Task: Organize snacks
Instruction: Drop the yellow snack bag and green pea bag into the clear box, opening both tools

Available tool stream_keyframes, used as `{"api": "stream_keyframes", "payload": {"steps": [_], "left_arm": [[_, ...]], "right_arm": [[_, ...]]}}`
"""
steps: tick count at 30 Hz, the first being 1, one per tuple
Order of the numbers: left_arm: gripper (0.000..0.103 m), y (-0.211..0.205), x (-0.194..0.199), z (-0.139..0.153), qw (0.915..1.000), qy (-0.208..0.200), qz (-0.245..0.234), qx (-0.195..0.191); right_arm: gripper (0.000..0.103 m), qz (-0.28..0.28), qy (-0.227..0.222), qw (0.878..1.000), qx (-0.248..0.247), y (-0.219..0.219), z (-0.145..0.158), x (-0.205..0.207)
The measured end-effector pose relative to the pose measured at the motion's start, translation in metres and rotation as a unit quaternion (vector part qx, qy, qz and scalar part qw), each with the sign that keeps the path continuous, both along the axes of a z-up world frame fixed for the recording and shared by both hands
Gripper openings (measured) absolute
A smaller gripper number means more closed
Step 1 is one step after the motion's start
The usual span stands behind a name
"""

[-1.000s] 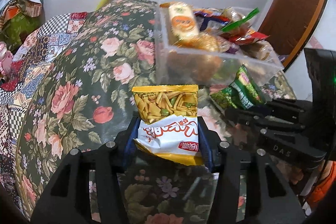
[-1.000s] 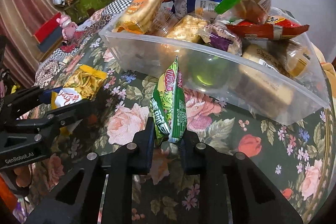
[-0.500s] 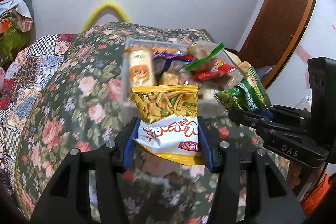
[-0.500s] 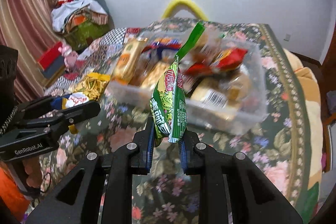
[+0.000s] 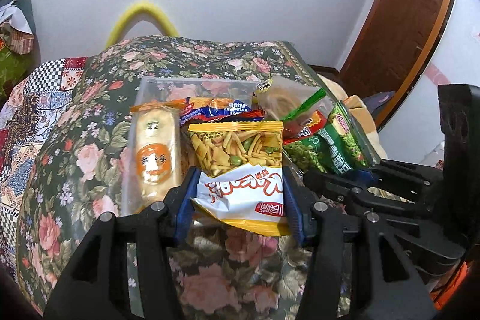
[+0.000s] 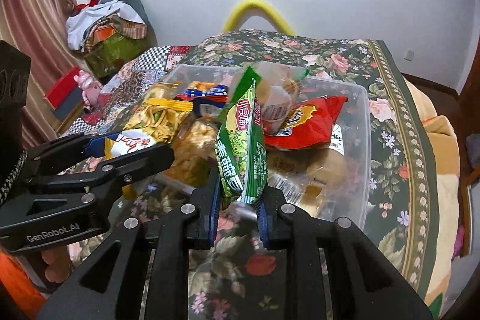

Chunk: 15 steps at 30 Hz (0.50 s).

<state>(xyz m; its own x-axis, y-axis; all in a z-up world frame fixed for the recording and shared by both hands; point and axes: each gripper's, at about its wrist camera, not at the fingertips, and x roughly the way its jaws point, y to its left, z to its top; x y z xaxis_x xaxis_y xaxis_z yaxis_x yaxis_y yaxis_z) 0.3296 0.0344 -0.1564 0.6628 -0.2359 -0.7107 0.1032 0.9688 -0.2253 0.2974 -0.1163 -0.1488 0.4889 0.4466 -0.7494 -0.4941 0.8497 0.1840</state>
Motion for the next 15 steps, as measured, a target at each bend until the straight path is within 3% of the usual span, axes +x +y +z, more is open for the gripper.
{"api": "stream_keyframes", "payload": {"steps": [6, 15], "left_arm": [[0.053, -0.003, 0.009, -0.012, 0.9999, 0.009, 0.009, 0.008], [0.056, 0.0, -0.004, 0.0, 0.9999, 0.0, 0.01, -0.001]], "right_arm": [[0.021, -0.007, 0.007, 1.0, 0.006, -0.004, -0.004, 0.003], [0.042, -0.012, -0.003, 1.0, 0.004, -0.008, 0.005, -0.008]]}}
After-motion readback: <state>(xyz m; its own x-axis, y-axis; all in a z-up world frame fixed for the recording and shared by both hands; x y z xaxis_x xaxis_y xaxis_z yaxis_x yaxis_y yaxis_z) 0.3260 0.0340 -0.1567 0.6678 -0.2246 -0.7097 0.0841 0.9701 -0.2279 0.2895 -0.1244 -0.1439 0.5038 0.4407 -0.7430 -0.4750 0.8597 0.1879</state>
